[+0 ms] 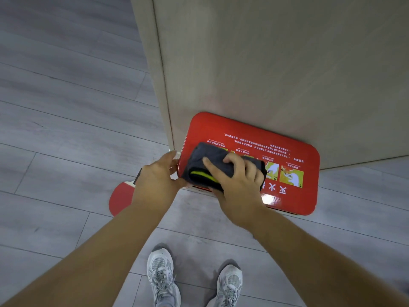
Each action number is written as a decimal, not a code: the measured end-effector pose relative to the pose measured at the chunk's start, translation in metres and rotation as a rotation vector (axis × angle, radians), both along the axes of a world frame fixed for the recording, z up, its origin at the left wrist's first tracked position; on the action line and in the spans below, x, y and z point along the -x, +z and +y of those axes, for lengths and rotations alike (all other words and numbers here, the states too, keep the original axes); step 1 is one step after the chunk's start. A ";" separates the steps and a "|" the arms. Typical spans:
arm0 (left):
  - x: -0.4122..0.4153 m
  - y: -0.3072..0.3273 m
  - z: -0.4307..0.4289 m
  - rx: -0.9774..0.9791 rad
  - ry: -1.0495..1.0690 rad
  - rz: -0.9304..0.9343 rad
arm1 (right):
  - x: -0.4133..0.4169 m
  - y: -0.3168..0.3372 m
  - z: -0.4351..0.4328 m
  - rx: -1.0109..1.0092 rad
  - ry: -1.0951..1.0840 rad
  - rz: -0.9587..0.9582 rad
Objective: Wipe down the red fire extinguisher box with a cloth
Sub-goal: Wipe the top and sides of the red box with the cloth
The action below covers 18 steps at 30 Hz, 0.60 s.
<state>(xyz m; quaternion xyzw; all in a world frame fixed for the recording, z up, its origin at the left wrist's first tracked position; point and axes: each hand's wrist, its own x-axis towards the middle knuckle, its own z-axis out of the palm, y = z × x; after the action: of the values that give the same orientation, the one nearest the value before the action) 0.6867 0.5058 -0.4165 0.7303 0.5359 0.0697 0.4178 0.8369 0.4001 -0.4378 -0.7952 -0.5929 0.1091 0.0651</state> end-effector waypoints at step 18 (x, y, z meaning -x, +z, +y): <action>0.019 -0.004 0.016 0.143 -0.130 -0.047 | -0.031 0.015 0.100 0.136 -0.036 -0.008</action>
<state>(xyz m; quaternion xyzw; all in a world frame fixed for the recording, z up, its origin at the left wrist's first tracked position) 0.6680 0.5216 -0.4204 0.7302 0.4809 0.0212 0.4849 0.8677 0.5000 -0.4228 -0.8088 -0.5699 0.1448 0.0108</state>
